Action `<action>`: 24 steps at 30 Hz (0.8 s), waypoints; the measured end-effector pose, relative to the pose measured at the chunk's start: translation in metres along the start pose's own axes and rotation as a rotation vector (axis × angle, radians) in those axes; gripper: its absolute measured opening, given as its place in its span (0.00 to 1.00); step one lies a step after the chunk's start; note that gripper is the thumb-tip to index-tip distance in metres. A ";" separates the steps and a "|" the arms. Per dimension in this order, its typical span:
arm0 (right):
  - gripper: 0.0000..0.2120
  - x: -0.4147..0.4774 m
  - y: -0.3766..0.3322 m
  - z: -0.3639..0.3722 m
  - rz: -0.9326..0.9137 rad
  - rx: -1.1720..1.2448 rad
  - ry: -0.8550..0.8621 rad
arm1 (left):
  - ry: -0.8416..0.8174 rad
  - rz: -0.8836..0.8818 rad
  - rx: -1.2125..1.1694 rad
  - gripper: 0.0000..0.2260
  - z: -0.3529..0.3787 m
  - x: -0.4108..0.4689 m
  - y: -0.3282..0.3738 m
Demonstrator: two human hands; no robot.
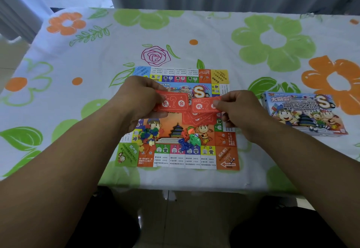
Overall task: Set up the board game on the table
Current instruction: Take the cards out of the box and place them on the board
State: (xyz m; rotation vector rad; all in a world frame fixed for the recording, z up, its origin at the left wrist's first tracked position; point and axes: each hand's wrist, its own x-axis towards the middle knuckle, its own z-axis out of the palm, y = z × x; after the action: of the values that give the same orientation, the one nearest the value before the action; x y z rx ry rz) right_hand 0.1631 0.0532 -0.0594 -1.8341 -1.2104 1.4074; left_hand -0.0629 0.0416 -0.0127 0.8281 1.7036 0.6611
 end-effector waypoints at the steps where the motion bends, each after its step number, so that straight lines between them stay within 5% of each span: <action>1: 0.07 0.000 0.001 0.000 0.004 -0.024 0.000 | 0.002 0.006 0.000 0.06 0.000 0.000 0.000; 7: 0.14 -0.002 0.001 0.006 -0.085 -0.168 0.032 | -0.021 0.045 -0.049 0.07 0.003 -0.001 -0.001; 14: 0.11 -0.017 -0.009 0.017 -0.128 0.040 -0.310 | -0.071 0.058 -0.110 0.07 0.010 -0.005 -0.001; 24: 0.06 -0.002 -0.007 -0.001 -0.051 0.013 -0.195 | 0.037 0.022 -0.107 0.10 0.001 0.000 0.000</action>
State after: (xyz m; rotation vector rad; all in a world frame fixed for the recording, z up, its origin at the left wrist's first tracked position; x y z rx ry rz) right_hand 0.1611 0.0545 -0.0523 -1.6757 -1.3295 1.5905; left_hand -0.0623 0.0417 -0.0133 0.7641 1.6790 0.7795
